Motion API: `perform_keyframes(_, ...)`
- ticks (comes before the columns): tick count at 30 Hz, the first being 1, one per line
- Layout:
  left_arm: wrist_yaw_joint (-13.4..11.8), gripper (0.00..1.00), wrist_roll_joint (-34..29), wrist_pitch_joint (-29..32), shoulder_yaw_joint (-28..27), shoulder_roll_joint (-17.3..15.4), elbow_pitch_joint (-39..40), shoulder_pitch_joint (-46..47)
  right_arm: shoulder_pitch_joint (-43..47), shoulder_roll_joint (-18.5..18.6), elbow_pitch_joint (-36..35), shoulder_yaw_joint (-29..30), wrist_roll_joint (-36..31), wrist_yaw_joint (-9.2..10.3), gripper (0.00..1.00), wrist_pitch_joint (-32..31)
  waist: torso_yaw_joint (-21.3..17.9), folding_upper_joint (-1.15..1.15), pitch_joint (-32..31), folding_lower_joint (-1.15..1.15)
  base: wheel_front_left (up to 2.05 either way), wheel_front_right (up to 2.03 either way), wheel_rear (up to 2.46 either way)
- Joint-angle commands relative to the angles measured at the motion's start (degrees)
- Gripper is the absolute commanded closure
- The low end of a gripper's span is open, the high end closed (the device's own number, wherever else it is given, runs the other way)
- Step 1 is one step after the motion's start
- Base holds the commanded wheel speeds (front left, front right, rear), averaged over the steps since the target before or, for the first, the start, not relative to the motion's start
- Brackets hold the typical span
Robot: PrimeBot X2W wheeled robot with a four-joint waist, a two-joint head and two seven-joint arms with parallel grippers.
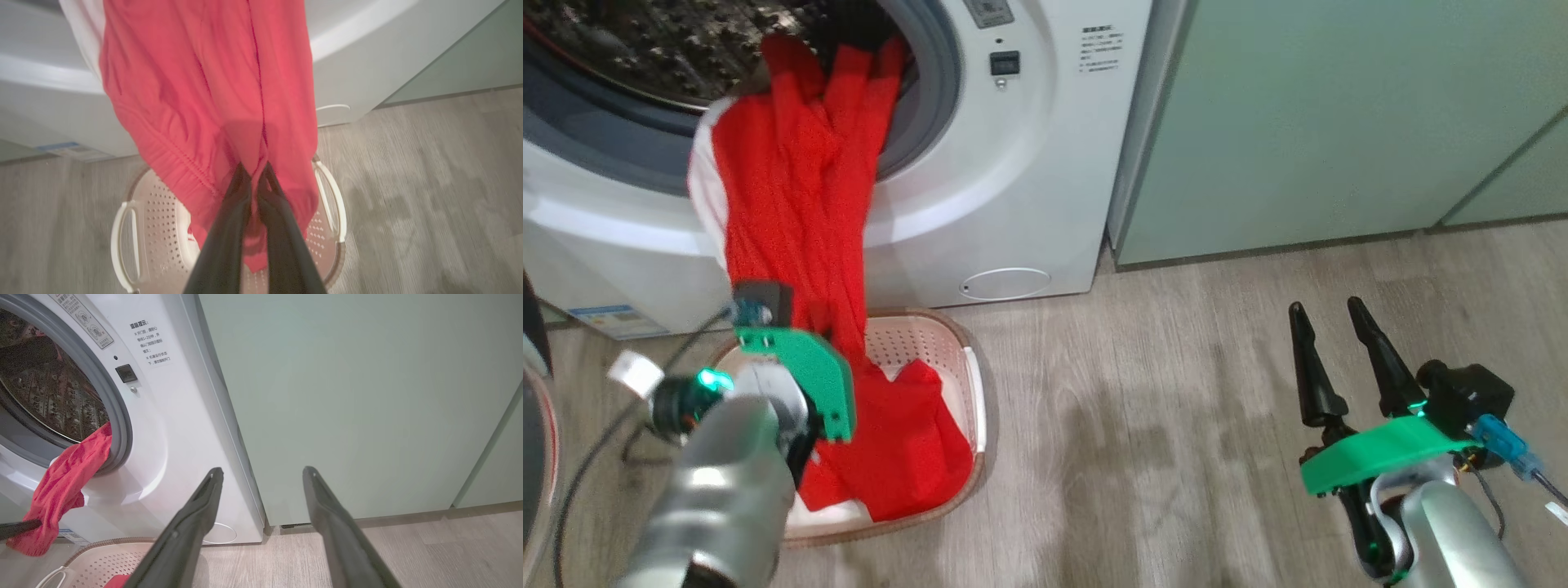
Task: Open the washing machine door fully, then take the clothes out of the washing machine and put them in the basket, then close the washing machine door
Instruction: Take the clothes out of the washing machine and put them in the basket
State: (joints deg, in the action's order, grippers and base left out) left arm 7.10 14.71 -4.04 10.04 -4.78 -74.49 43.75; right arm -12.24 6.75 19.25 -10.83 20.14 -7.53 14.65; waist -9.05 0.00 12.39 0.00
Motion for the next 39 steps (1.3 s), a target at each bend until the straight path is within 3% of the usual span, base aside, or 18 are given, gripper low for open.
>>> perform_keyframes(1, 0.2, 1.0, 0.7, 0.3, -0.8, -1.0, 0.9, -1.0, 0.2, 0.6, -1.7, -1.2, 0.1, 0.04, 0.0, 0.3, 0.8, 0.0, -0.3, 0.0, 0.0, 0.0, 0.0)
perform_keyframes(11, 0.4, 1.0, 5.0, 9.7, -1.0, -1.6, 0.6, -7.8, -2.6, 0.9, -2.7, -2.1, 0.5, 0.04, 0.0, 0.3, -1.0, 0.0, 5.4, 0.0, 0.0, 0.0, 0.0)
perform_keyframes(20, 0.4, 1.0, 8.6, 17.0, -2.5, -4.6, 0.6, -8.2, -4.9, 0.9, -3.4, -1.3, 0.3, 0.04, 0.0, 0.3, -3.5, 0.0, 12.5, 0.0, 0.0, 0.0, 0.0)
perform_keyframes(27, -1.0, 1.0, 10.6, 22.3, -3.7, -5.9, 0.5, -7.5, -6.9, 0.8, -4.3, -0.8, 0.2, 0.04, 0.0, 0.3, -4.7, 0.0, 17.0, 0.0, 0.0, 0.0, 0.0)
perform_keyframes(32, -2.2, 1.0, 11.4, 22.5, -4.2, -6.4, 0.5, -6.2, -7.9, 0.8, -4.6, -0.6, 0.0, 0.04, 0.0, 0.3, -4.8, 0.0, 19.0, 0.0, 0.0, 0.0, 0.0)
perform_keyframes(39, -3.4, 1.0, 11.1, 15.1, -3.9, -6.6, 0.5, -4.8, -7.9, 0.8, -4.2, -0.3, -0.2, 0.04, 0.0, 0.3, -4.3, 0.0, 18.3, 0.0, 0.0, 0.0, 0.0)
